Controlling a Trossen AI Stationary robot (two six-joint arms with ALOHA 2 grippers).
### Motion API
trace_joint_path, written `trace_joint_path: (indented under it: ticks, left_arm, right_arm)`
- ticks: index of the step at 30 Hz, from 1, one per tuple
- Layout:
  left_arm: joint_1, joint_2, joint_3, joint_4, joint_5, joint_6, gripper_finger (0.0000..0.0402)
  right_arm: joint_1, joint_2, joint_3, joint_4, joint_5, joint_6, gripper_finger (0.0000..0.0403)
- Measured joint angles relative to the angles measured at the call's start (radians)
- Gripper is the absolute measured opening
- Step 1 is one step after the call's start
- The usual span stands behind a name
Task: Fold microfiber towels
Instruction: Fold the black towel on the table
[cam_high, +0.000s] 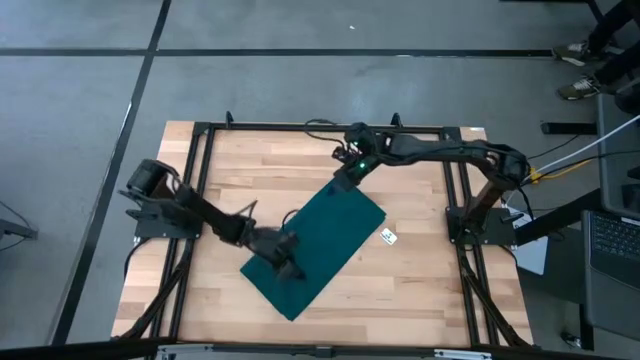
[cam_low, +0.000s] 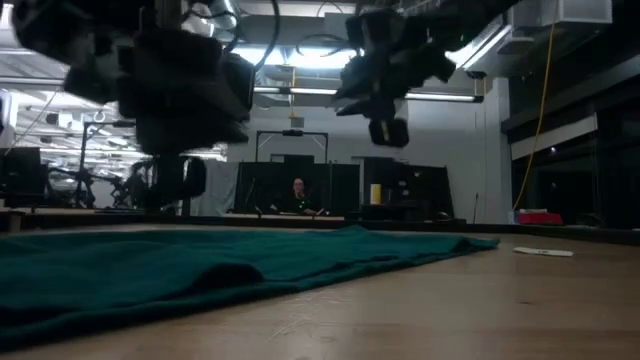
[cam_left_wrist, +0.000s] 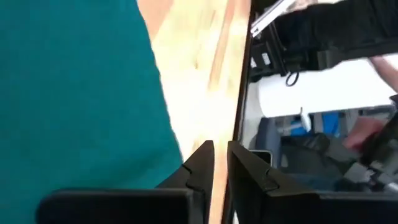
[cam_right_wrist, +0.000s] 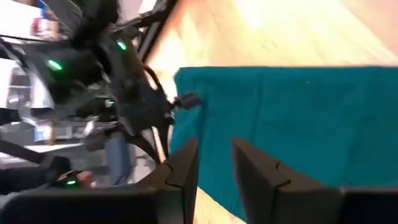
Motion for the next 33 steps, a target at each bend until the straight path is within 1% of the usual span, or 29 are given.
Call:
trace_joint_path:
  ticks: [3,7,10,12,15,19,21,23,26,28,31,33]
  left_arm:
    - [0.058,-0.08,0.0,-0.072,0.048,0.086,0.0054]
    - [0.141,-0.188,0.001,-0.202,0.069,0.185,0.0062]
    - [0.227,-0.262,0.002,-0.333,0.056,0.264,0.0063]
    - [0.293,-0.289,0.002,-0.431,0.053,0.318,0.0063]
    - [0.408,-0.305,0.002,-0.517,0.075,0.383,0.0063]
    - [0.566,-0.316,0.007,-0.515,0.126,0.498,0.0068]
    - [0.655,-0.315,0.033,-0.519,0.176,0.555,0.0074]
    - [0.738,-0.309,0.08,-0.525,0.252,0.6,0.0081]
    - [0.839,-0.269,0.167,-0.583,0.349,0.667,0.0092]
    - [0.891,-0.224,0.235,-0.631,0.389,0.723,0.0099]
    - [0.956,-0.127,0.347,-0.737,0.458,0.779,0.0104]
    - [0.975,-0.052,0.425,-0.788,0.506,0.802,0.0104]
  right_arm:
    - [0.044,-0.029,0.03,-0.096,0.077,0.002,0.0105]
    - [0.118,-0.075,0.049,-0.197,0.179,0.023,0.0103]
    - [0.183,-0.105,0.049,-0.311,0.335,0.047,0.0093]
    - [0.232,-0.12,0.047,-0.379,0.45,0.083,0.0084]
    - [0.295,-0.136,0.003,-0.395,0.529,0.164,0.0077]
    - [0.379,-0.148,-0.097,-0.356,0.589,0.331,0.0085]
    - [0.426,-0.156,-0.139,-0.308,0.634,0.435,0.0095]
    - [0.474,-0.163,-0.164,-0.253,0.699,0.542,0.0106]
    - [0.535,-0.177,-0.179,-0.254,0.818,0.671,0.0123]
    - [0.555,-0.192,-0.191,-0.297,0.896,0.743,0.0132]
    - [0.554,-0.204,-0.193,-0.314,0.97,0.791,0.0141]
    - [0.537,-0.218,-0.193,-0.311,0.98,0.791,0.0146]
